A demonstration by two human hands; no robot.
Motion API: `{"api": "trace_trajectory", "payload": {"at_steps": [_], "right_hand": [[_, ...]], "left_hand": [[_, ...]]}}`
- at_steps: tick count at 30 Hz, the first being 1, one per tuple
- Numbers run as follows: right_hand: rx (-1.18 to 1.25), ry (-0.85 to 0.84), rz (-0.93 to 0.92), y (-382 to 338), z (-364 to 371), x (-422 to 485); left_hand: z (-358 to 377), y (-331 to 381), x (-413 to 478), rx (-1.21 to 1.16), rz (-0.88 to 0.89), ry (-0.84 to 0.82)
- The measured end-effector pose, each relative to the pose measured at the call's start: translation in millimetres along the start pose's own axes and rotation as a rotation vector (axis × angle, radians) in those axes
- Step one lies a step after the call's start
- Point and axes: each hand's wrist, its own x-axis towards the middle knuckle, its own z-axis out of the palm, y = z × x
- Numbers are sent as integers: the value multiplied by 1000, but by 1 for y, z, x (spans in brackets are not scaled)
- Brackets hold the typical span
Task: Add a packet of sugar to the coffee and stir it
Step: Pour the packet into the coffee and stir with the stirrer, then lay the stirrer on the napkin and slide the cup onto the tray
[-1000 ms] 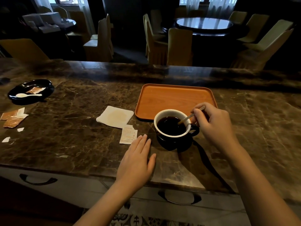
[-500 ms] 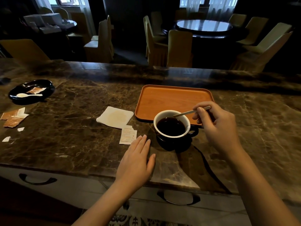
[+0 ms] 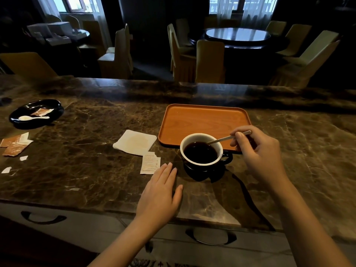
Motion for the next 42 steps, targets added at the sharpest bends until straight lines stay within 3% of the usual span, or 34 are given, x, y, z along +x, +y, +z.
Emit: {"api": "trace_trajectory", "payload": {"at_steps": [5, 14, 17, 22, 26, 29, 32, 37, 42], "right_hand": [[56, -11, 14, -11, -1, -2], [130, -112, 17, -47, 26, -2], [118, -180, -84, -65, 50, 2], [1, -268, -284, -80, 115, 6], [-159, -297, -449, -81, 162, 7], [-302, -342, -509, -82, 188, 7], [-377, -391, -505, -84, 206, 1], [-363, -537, -344, -83, 217, -12], [-382, -573, -322, -82, 215, -17]], "left_hand": [[2, 0, -1, -9, 7, 20], [-19, -6, -8, -100, 39, 215], [-37, -31, -6, -40, -61, 259], [-57, -86, 0, 137, -393, 157], [-58, -113, -6, 166, -411, 32], [-56, -115, -11, 162, -370, 46], [-55, -115, -13, 157, -356, 82], [-53, -115, -13, 150, -350, 99], [-52, -115, -13, 172, -339, 116]]}}
